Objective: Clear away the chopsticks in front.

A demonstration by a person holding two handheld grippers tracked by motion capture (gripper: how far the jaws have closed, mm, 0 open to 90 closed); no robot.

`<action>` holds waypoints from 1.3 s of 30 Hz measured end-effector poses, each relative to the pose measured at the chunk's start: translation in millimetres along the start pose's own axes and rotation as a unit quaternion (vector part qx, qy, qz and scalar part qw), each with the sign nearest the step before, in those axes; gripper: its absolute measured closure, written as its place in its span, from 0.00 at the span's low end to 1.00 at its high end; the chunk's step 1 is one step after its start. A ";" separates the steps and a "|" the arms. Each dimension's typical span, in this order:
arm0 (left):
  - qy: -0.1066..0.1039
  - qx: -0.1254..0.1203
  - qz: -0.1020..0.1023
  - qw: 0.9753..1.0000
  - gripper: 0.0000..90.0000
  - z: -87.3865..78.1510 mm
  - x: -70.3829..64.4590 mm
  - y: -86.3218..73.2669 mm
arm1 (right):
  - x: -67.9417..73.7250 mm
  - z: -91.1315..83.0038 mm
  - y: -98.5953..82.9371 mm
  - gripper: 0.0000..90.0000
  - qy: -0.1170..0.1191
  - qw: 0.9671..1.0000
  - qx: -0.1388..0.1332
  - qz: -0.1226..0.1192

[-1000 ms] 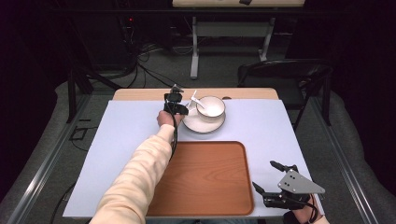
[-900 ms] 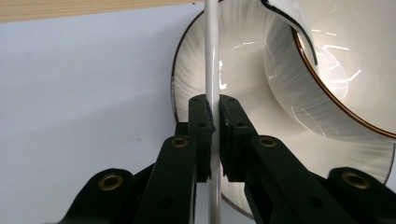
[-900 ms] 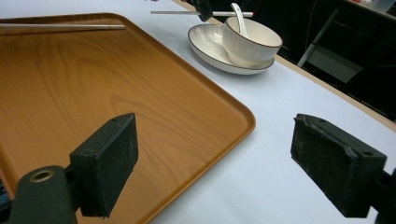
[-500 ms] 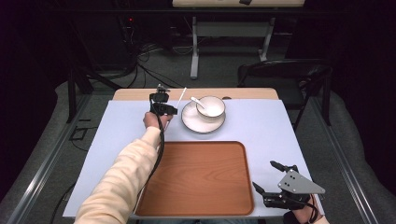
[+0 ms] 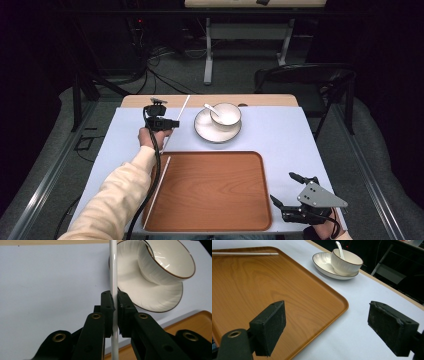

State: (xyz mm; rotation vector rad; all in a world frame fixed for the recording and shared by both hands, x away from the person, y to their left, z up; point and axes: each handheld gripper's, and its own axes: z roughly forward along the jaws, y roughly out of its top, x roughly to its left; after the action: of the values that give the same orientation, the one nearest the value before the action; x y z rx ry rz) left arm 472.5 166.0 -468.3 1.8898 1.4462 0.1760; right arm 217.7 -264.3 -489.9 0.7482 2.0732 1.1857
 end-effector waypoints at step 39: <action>-0.039 -0.005 0.008 0.999 0.94 -71.0 -9.7 -122.9 | 1.3 -0.3 0.4 0.16 0.000 1.000 0.001 0.000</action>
State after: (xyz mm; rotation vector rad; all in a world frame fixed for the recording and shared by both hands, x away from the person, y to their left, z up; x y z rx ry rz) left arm 336.6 202.0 -490.5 1.8785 1.3757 0.1149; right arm 216.7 -263.3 -489.7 0.7483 2.0757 1.1829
